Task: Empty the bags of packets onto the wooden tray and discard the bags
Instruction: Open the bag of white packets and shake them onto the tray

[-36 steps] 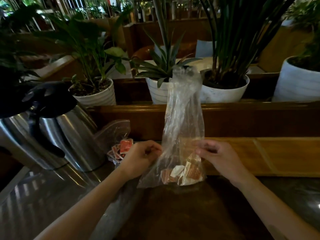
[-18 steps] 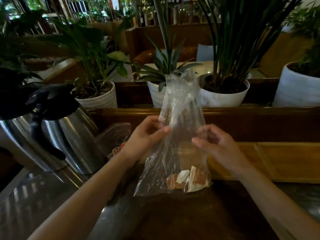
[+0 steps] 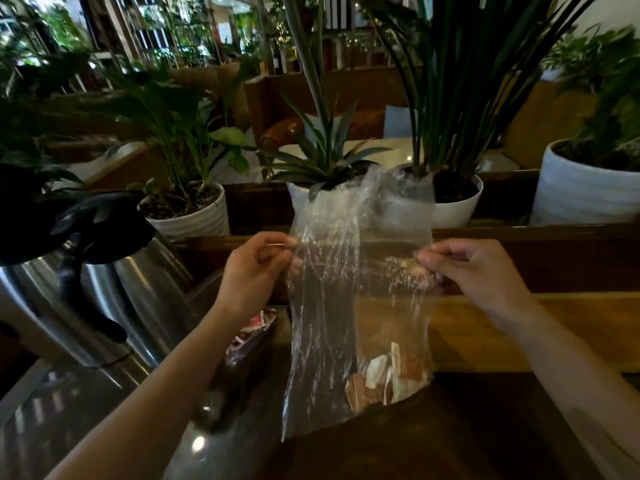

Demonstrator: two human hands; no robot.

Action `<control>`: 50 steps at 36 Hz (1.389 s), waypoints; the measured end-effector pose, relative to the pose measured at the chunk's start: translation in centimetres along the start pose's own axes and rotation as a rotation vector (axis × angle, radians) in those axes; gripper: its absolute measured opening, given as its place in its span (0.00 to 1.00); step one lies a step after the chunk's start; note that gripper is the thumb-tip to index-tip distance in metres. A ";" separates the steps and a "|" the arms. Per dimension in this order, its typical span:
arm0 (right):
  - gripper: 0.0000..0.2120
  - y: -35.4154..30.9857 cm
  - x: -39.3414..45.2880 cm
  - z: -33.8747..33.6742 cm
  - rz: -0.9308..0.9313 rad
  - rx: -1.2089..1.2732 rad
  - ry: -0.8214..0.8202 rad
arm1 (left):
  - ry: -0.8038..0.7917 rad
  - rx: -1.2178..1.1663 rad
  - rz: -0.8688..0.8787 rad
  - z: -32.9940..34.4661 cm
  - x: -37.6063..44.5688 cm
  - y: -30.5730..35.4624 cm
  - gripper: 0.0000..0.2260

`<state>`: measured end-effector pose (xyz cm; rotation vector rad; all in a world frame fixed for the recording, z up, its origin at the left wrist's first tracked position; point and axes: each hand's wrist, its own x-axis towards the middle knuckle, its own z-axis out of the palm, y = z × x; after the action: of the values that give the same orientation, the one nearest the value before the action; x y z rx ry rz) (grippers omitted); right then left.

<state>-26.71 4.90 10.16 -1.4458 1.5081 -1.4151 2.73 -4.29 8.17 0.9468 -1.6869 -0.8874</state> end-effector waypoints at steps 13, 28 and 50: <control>0.07 -1.6 -0.7 0.4 0.011 0.070 -0.113 | -0.063 0.010 -0.140 2.4 -0.7 2.2 0.23; 0.11 -0.7 -1.4 -1.5 0.088 0.029 0.011 | 0.170 -0.198 -0.099 1.4 -0.5 3.0 0.08; 0.45 -9.8 -2.5 -1.4 -0.558 -0.903 0.222 | 0.092 -0.239 0.017 3.6 0.7 5.9 0.05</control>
<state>-24.54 9.26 19.08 -2.4602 2.1471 -1.2476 -1.95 -1.91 12.76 0.7978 -1.4716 -0.9938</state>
